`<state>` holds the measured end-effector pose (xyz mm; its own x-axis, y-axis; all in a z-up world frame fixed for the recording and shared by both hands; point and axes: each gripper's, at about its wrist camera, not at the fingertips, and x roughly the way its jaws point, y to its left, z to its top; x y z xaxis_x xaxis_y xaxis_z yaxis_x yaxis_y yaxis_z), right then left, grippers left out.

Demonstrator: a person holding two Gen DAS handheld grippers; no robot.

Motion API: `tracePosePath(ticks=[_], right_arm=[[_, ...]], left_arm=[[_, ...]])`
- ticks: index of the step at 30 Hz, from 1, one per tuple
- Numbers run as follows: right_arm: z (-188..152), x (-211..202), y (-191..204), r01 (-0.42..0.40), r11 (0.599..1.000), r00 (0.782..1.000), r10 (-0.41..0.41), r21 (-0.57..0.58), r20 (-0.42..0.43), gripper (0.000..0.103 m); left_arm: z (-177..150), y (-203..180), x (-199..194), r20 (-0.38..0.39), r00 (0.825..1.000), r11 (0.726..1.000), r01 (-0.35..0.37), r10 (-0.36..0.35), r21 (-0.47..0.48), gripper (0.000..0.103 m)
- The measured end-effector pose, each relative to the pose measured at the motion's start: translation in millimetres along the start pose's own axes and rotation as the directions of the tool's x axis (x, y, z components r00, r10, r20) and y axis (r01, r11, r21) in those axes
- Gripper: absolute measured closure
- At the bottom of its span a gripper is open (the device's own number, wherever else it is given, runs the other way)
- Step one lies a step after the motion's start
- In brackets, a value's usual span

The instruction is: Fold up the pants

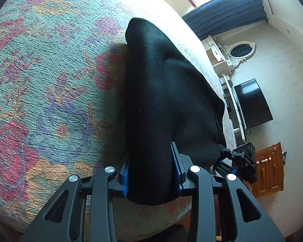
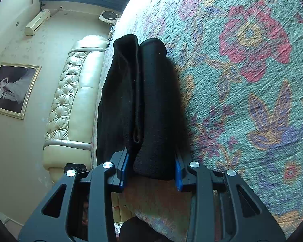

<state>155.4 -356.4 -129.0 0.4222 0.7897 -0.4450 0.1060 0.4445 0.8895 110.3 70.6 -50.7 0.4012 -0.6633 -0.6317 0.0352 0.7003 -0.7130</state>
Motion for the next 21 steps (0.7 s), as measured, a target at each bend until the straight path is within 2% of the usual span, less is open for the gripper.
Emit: tracePosePath(ticks=[12,14,18,21], right_arm=[[-11.9,-2.3,-2.7,0.000,1.000,1.000,0.000,0.012,-0.005,0.069],[-12.2,-1.0,-3.3,-0.004,1.000,1.000,0.004,0.017,-0.010,0.066],[-14.2,-2.2,-5.2,-0.005,0.999,1.000,0.006,0.040,-0.005,0.059],[-16.6,-5.6,-8.1,-0.015,0.998,1.000,0.015,0.060,0.003,0.056]], left_arm=[[3.4,6.1,-1.8,-0.003,1.000,1.000,0.005,-0.005,0.010,0.068],[4.6,7.9,-0.9,-0.010,1.000,1.000,0.010,-0.010,0.009,0.066],[5.3,17.4,-0.5,-0.028,0.999,0.998,0.044,-0.045,-0.037,0.052],[3.7,23.5,-2.6,-0.025,0.997,0.996,0.071,-0.072,-0.052,0.048]])
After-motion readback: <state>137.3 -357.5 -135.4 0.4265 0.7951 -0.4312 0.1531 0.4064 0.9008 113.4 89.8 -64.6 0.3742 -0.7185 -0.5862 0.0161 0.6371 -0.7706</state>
